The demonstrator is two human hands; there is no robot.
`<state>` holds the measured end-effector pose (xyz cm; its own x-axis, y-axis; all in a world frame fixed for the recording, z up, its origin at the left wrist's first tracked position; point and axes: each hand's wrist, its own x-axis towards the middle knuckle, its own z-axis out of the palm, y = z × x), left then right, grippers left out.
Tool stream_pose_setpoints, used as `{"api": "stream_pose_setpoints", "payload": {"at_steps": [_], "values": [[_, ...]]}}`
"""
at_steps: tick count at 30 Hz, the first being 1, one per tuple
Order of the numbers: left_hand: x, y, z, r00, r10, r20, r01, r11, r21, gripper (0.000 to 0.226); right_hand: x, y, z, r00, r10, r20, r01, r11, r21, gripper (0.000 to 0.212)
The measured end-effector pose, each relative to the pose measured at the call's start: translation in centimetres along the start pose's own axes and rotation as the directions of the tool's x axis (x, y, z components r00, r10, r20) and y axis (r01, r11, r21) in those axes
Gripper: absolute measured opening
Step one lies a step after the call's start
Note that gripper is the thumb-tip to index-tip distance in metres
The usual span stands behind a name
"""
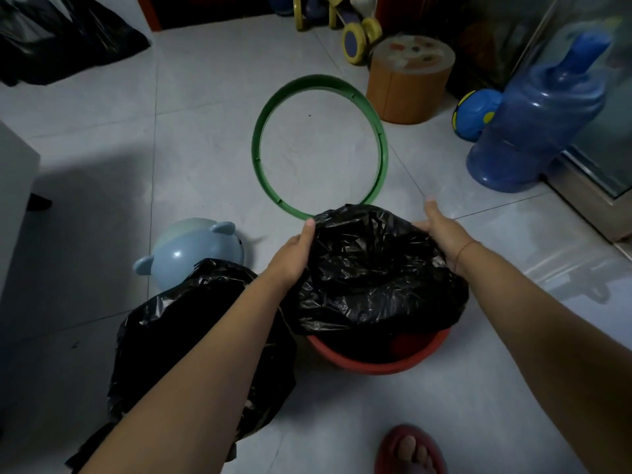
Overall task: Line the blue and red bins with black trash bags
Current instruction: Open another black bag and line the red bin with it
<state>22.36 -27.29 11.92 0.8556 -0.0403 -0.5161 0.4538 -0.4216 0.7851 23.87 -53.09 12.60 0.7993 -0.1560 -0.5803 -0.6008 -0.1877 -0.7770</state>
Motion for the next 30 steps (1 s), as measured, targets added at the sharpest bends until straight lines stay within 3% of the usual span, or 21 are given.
{"api": "stream_pose_setpoints", "payload": {"at_steps": [2, 5, 9, 11, 14, 17, 21, 23, 26, 30], "values": [[0.0, -0.1, -0.2, 0.999, -0.050, -0.018, 0.047, 0.992, -0.120, 0.079, 0.3, 0.7, -0.8, 0.992, 0.106, 0.069, -0.119, 0.963, 0.240, 0.086], [0.0, -0.3, 0.1, 0.995, -0.090, -0.050, 0.078, 0.976, -0.202, 0.072, 0.8, 2.2, -1.4, 0.987, 0.124, 0.099, -0.157, 0.865, 0.477, 0.079], [-1.7, -0.9, 0.4, 0.982, -0.188, -0.017, 0.173, 0.932, -0.318, 0.089, -0.3, 3.4, -1.4, 0.984, 0.105, 0.141, -0.174, 0.694, 0.699, 0.067], [-2.8, -0.8, 0.4, 0.986, -0.159, -0.043, 0.144, 0.957, -0.251, 0.091, -1.2, 3.4, -1.3, 0.995, 0.084, 0.059, -0.103, 0.795, 0.598, 0.061], [-4.6, -0.6, 0.6, 0.988, -0.005, -0.154, -0.003, 0.999, -0.052, 0.082, -2.7, 2.9, -1.8, 0.994, -0.043, -0.098, 0.059, 0.986, 0.158, 0.054], [-6.5, -0.9, 0.7, 0.979, 0.053, -0.195, -0.034, 0.995, 0.099, 0.083, -4.2, 2.7, -3.2, 0.988, -0.149, -0.032, 0.141, 0.973, -0.183, 0.056], [-9.2, -2.0, 1.6, 0.969, 0.089, -0.230, -0.045, 0.981, 0.190, 0.087, -6.1, 4.1, -3.9, 0.992, -0.124, -0.012, 0.102, 0.865, -0.492, 0.070], [-10.5, -2.3, 2.6, 0.959, 0.092, -0.269, -0.044, 0.983, 0.181, 0.089, -7.2, 4.9, -3.4, 0.995, -0.082, -0.056, 0.047, 0.889, -0.455, 0.076], [-12.0, -2.7, 4.7, 0.945, 0.039, -0.325, -0.005, 0.995, 0.103, 0.091, -8.6, 6.1, -1.6, 0.992, 0.015, -0.123, -0.029, 0.993, -0.111, 0.079], [-13.8, -4.0, 7.6, 0.924, 0.033, -0.382, -0.074, 0.993, -0.091, 0.092, -9.8, 7.6, 0.1, 0.956, -0.006, -0.292, 0.055, 0.986, 0.160, 0.071]]}}
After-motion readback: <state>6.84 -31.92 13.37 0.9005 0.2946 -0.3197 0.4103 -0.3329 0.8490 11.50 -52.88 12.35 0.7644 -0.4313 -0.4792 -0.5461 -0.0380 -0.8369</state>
